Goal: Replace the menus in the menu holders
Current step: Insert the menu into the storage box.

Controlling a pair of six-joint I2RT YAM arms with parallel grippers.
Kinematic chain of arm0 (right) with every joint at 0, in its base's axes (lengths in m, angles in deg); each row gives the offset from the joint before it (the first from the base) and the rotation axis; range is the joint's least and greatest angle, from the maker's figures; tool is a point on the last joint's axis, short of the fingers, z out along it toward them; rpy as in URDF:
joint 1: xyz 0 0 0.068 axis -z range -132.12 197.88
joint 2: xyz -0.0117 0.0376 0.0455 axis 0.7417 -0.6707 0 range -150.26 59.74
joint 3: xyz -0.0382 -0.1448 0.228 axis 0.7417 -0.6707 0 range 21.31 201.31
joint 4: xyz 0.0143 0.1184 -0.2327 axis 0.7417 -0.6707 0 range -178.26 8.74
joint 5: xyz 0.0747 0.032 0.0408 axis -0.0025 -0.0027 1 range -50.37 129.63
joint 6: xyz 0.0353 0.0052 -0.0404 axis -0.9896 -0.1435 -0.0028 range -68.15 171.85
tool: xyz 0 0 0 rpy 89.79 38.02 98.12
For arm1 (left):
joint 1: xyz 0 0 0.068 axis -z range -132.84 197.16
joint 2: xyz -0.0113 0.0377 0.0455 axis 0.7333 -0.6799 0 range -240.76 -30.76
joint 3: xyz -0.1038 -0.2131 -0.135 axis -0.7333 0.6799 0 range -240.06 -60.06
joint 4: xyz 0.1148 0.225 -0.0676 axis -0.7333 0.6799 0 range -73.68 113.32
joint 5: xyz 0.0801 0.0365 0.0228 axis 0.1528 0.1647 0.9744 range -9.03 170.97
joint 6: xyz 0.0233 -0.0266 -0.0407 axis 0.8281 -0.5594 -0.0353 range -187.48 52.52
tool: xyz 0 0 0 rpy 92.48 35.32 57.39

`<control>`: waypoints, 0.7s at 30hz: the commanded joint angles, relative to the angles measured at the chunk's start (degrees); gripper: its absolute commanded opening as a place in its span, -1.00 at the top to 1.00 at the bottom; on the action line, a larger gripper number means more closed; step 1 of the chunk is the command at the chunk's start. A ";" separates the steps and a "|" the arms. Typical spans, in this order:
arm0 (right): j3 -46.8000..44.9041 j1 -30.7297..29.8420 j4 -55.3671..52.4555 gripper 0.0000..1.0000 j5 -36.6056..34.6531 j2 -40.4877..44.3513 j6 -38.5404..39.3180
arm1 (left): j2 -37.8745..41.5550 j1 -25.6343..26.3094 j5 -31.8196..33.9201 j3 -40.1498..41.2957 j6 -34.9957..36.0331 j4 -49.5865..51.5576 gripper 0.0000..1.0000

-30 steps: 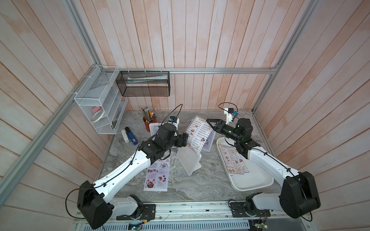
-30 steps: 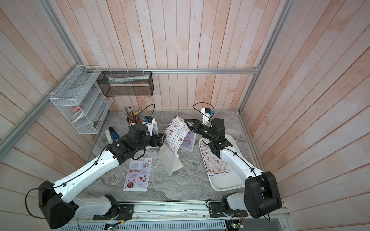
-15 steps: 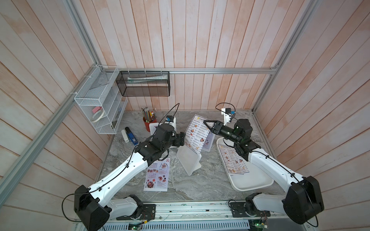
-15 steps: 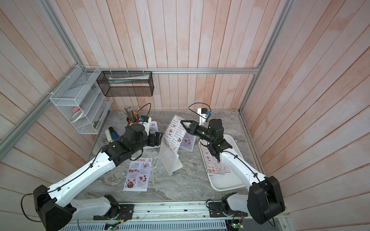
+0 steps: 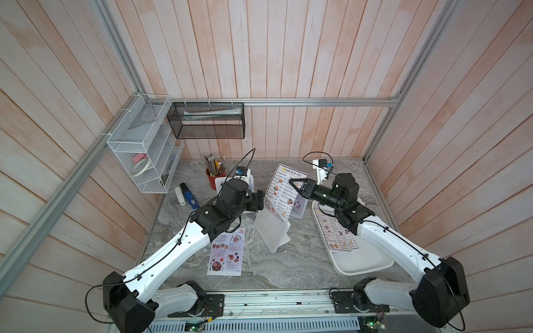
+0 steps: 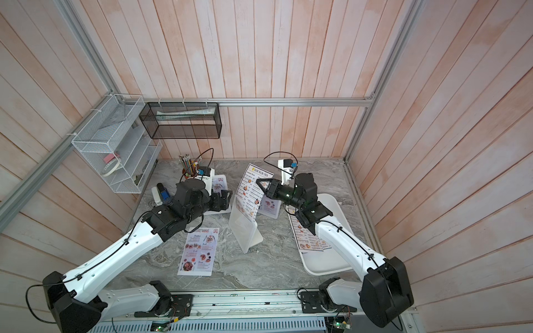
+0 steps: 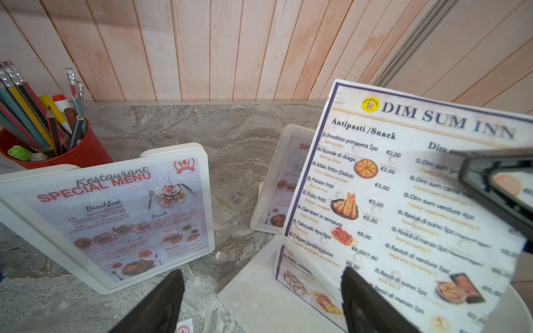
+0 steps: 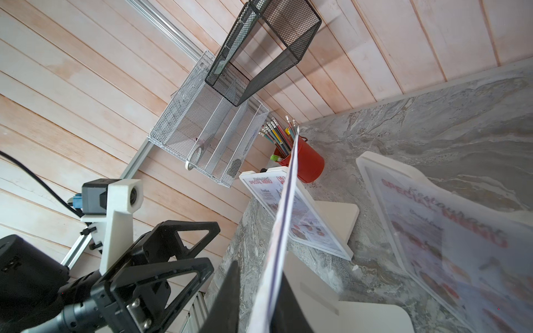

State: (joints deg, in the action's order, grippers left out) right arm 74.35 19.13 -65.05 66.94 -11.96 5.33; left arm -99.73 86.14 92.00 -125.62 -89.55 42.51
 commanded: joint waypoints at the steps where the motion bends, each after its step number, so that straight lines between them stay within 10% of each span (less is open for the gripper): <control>1: 1.97 -0.89 -1.70 0.67 -2.39 1.52 1.34 | 1.30 0.16 1.10 -0.83 -0.26 0.78 -0.75; 21: -2.21 -5.33 2.39 0.91 -7.03 4.24 3.54 | 2.70 0.13 1.63 -0.12 0.04 1.23 -0.76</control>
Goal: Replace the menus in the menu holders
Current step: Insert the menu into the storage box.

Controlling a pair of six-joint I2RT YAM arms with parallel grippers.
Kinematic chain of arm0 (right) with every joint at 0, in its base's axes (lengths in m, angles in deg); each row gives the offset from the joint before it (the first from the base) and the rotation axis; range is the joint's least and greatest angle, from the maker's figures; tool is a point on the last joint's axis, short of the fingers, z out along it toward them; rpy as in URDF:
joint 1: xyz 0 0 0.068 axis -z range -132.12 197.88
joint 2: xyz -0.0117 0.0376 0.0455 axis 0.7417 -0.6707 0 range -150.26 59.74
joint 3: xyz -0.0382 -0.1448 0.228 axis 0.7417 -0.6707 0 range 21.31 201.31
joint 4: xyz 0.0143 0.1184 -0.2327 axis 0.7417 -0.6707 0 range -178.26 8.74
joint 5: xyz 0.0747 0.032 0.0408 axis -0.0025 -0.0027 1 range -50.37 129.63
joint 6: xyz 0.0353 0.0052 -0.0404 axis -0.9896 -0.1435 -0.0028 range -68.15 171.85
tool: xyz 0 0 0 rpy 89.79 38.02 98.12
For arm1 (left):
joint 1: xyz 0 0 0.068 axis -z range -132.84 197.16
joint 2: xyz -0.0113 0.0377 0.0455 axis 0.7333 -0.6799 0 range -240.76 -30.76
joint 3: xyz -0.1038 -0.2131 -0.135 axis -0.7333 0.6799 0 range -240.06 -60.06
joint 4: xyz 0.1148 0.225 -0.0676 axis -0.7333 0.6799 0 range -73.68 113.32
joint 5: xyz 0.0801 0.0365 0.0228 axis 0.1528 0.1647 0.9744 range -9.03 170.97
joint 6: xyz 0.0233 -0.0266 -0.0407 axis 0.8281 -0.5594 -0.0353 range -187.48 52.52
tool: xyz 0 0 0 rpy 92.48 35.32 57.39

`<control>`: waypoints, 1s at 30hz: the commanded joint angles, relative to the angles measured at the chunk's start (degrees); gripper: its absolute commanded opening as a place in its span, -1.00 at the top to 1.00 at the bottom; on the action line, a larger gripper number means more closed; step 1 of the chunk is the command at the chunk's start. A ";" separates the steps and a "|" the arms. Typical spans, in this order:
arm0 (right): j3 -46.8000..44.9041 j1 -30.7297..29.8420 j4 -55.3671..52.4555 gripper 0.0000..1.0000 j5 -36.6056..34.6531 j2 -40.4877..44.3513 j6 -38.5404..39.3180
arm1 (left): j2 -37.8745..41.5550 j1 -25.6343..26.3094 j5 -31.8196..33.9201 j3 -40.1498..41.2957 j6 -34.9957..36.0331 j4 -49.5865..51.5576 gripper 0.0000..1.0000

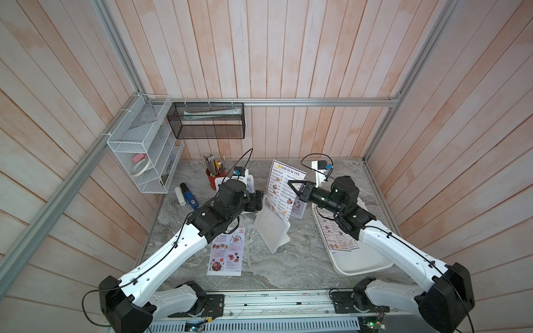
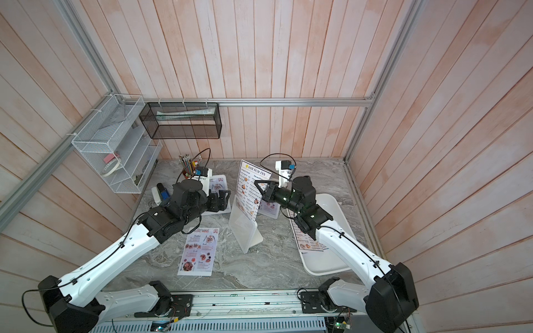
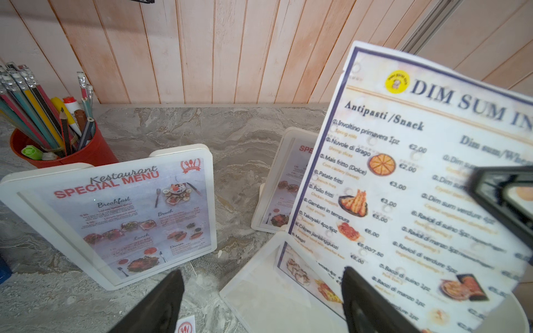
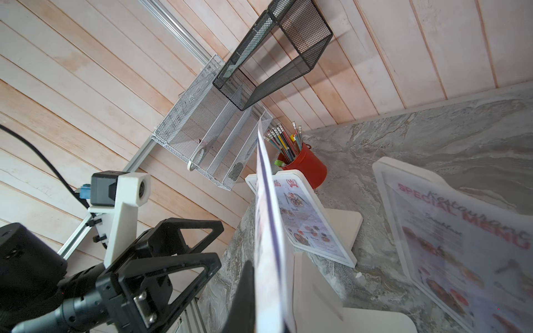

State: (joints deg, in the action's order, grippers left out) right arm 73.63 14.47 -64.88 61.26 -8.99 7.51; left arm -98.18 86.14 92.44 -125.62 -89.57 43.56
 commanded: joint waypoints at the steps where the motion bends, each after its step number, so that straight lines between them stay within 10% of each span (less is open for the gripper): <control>1: -1.92 -0.91 2.65 0.91 -1.78 1.48 1.46 | 1.27 0.08 1.28 -0.18 0.08 0.18 -0.75; 30: -10.36 -7.38 5.93 0.72 -7.94 6.50 2.67 | 2.20 0.11 2.26 0.85 -0.23 -0.25 -0.77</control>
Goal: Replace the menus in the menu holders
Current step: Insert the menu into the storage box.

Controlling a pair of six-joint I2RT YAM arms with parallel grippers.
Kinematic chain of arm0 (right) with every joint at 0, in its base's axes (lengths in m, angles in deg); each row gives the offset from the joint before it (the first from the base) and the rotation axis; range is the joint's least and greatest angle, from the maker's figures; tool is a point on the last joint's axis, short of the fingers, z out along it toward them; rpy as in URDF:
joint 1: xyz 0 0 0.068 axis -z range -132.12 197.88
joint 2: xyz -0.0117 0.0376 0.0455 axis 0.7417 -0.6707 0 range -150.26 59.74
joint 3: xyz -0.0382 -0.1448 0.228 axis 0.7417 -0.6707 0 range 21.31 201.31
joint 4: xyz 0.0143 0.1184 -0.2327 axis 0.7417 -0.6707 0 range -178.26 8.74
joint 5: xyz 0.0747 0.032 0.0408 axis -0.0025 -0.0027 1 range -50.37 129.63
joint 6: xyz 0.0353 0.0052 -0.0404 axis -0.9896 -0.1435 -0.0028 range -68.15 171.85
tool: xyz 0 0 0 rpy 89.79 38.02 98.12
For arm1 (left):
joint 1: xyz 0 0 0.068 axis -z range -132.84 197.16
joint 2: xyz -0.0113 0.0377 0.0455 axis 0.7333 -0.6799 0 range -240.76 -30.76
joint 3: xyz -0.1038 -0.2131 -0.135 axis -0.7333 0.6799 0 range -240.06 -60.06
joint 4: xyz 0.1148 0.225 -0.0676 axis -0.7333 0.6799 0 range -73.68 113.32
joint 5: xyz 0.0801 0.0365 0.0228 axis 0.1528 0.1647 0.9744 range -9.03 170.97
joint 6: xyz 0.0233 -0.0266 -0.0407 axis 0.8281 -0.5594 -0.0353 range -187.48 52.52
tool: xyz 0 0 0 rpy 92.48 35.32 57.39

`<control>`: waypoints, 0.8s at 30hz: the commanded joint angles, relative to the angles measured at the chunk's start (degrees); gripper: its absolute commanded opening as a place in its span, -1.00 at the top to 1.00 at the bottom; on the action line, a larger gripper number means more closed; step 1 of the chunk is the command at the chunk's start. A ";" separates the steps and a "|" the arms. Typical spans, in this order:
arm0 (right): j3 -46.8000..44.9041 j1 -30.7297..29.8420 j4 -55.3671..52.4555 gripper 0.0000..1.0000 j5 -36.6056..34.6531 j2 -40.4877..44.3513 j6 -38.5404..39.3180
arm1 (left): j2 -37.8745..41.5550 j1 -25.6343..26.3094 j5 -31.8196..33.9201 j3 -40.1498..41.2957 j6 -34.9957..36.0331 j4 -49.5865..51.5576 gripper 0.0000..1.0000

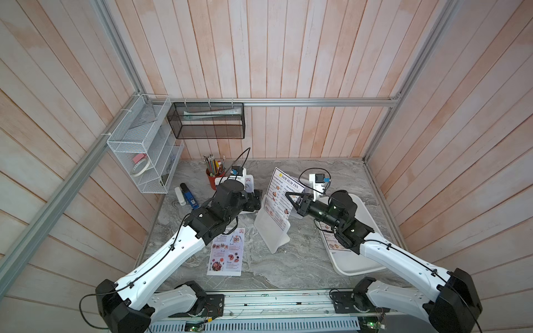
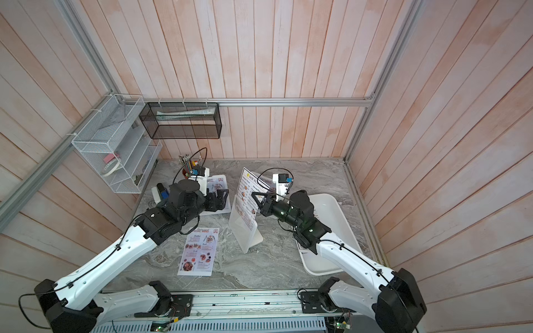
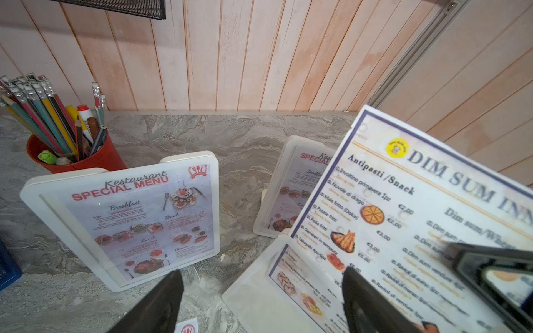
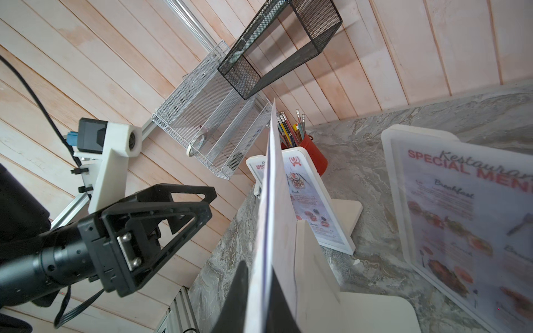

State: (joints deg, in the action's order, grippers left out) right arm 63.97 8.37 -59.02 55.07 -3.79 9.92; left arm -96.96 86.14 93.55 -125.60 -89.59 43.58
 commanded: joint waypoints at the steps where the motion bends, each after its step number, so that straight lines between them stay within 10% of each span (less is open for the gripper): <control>1: -0.93 -1.72 -0.24 0.70 -1.94 1.31 0.27 | 0.90 0.13 1.14 0.78 -0.25 -0.37 -0.77; 24: 5.41 2.65 -18.45 0.02 -3.58 6.54 4.43 | -1.61 1.56 -1.16 -0.31 -1.17 -0.92 -0.85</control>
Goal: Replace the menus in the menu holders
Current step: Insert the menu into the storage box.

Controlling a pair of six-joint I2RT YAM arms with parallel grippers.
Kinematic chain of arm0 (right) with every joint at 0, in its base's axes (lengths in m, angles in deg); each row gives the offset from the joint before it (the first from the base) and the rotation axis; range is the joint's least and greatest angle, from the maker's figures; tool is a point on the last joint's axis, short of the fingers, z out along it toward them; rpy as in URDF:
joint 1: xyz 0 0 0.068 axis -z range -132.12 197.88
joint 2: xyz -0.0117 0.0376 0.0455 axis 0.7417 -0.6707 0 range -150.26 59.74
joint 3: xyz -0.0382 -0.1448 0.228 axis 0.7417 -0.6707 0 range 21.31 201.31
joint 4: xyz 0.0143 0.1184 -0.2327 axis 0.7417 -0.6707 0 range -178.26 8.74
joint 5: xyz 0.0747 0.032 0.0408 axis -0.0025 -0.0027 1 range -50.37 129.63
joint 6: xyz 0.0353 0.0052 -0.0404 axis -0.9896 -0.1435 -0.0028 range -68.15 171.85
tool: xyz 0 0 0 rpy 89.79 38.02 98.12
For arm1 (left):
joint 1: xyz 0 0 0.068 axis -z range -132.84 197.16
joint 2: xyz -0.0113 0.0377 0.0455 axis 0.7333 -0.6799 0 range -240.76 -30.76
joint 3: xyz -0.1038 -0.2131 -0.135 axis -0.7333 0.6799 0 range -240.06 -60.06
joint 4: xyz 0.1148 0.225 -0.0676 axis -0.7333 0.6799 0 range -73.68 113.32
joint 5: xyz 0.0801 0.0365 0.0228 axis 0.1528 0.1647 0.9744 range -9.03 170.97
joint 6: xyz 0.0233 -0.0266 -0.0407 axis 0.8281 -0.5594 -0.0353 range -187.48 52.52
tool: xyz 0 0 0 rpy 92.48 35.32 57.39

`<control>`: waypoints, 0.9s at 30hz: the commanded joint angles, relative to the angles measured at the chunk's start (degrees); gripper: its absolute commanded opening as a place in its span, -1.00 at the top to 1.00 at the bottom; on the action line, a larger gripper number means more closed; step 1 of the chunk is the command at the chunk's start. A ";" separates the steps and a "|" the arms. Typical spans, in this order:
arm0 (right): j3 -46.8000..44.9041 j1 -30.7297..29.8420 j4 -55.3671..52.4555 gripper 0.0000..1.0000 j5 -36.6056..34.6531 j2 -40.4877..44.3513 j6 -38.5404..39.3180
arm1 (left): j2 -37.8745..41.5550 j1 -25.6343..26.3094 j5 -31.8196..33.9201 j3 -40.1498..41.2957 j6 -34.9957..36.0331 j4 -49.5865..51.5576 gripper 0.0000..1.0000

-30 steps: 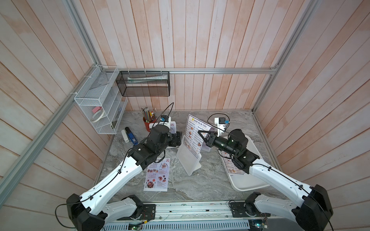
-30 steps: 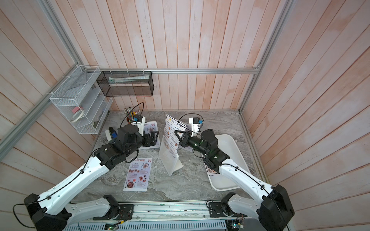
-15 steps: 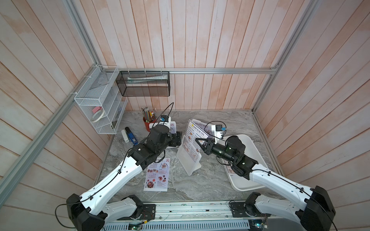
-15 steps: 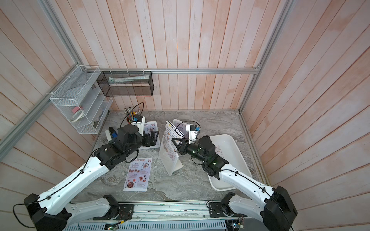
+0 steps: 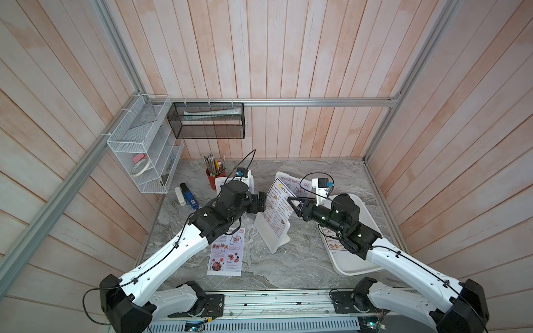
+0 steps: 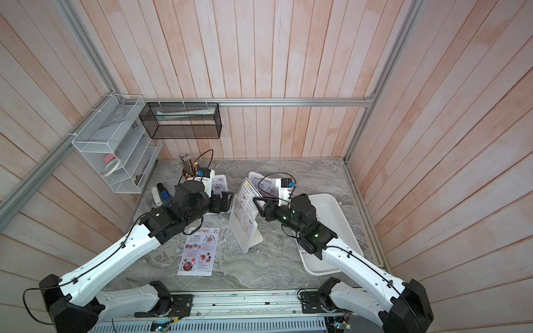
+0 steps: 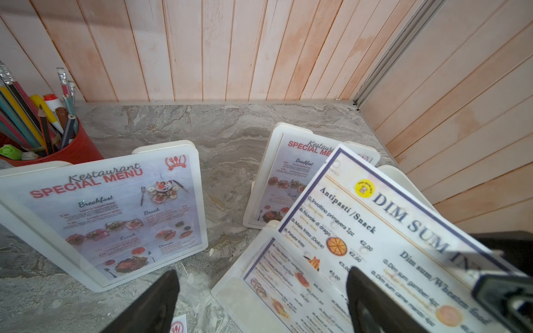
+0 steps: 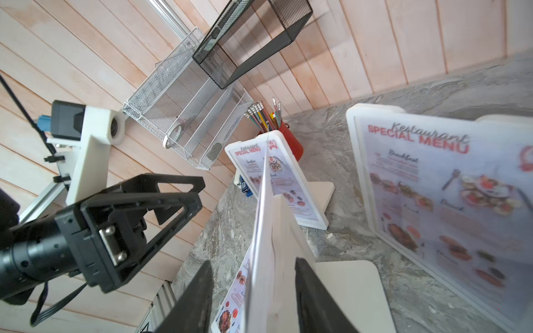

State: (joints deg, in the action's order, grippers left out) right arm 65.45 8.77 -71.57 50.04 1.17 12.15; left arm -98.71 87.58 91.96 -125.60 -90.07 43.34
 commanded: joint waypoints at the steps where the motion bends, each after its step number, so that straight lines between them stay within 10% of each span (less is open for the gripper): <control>1: 5.40 3.31 -8.18 0.02 1.78 1.68 2.59 | 0.27 0.09 0.82 -0.30 -0.70 -0.34 -0.85; 12: 33.04 9.78 -41.79 0.41 -6.81 -12.62 12.79 | 3.73 0.09 4.74 2.50 -1.40 3.30 -0.86; 27: 56.58 -2.43 -61.17 0.48 -23.17 -33.60 21.78 | 5.29 -0.52 6.24 7.00 -2.46 4.69 -0.85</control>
State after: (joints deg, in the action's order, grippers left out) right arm 118.87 8.00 -127.02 32.01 -31.05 31.99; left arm -93.92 87.56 96.94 -119.31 -91.80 47.25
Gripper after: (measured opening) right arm 0.260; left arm 0.927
